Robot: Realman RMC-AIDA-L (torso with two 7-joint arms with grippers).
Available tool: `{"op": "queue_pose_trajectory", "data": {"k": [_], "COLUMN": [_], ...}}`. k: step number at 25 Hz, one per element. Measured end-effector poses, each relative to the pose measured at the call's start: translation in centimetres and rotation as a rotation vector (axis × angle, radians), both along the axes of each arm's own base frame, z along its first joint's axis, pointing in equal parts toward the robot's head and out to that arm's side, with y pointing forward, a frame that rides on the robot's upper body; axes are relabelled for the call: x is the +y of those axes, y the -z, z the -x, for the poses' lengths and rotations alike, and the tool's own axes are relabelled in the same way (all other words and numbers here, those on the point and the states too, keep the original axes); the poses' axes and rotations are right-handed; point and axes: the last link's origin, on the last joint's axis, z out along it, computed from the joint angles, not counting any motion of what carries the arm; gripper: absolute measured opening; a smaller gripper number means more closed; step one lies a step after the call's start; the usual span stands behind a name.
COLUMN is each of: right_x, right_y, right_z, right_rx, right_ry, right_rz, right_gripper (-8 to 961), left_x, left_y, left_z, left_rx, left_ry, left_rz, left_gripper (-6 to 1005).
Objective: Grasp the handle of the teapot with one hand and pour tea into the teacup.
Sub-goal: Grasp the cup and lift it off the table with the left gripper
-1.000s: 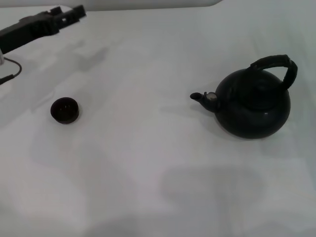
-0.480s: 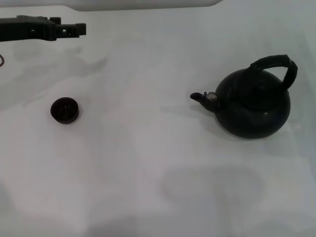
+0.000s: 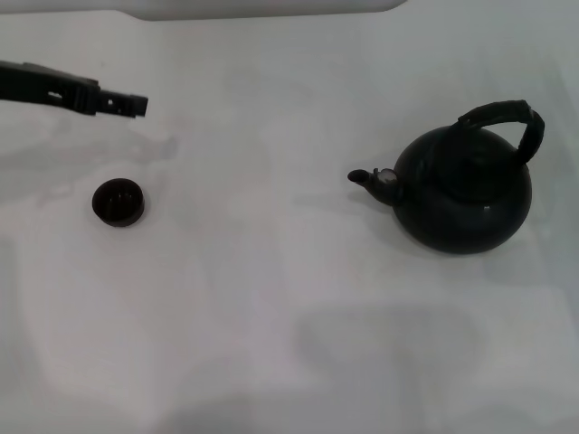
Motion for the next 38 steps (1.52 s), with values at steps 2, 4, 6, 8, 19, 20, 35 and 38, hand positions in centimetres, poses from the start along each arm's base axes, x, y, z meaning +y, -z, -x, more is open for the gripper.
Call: {"op": "queue_pose_trajectory", "data": {"k": [2, 4, 6, 8, 19, 20, 35, 38], "right_x": [0.1, 0.1, 0.1, 0.1, 0.3, 0.4, 0.5, 0.5], "right_y": [0.0, 0.0, 0.0, 0.0, 0.1, 0.1, 0.1, 0.0], "right_z": [0.1, 0.1, 0.1, 0.1, 0.2, 0.3, 0.4, 0.4], "right_rx": [-0.001, 0.000, 0.000, 0.000, 0.002, 0.003, 0.003, 0.004], "right_ry": [-0.002, -0.004, -0.005, -0.005, -0.006, -0.007, -0.011, -0.010], "right_rz": [0.001, 0.002, 0.001, 0.001, 0.003, 0.003, 0.002, 0.001], "right_gripper": [868, 868, 868, 869, 869, 868, 869, 868], "left_x": [-0.2, -0.2, -0.2, -0.4, -0.5, -0.6, -0.6, -0.6], "left_y": [0.3, 0.6, 0.9, 1.4, 2.3, 2.5, 4.1, 4.5], "left_z": [0.0, 0.0, 0.1, 0.2, 0.6, 0.6, 0.7, 0.8], "left_rx": [0.032, 0.073, 0.110, 0.149, 0.166, 0.166, 0.209, 0.208], "left_ry": [0.000, -0.007, -0.018, -0.026, -0.037, -0.039, -0.029, -0.032], "left_rz": [0.020, 0.037, 0.052, 0.068, 0.080, 0.088, 0.137, 0.142], "left_gripper": [886, 887, 886, 886, 886, 886, 885, 885]}}
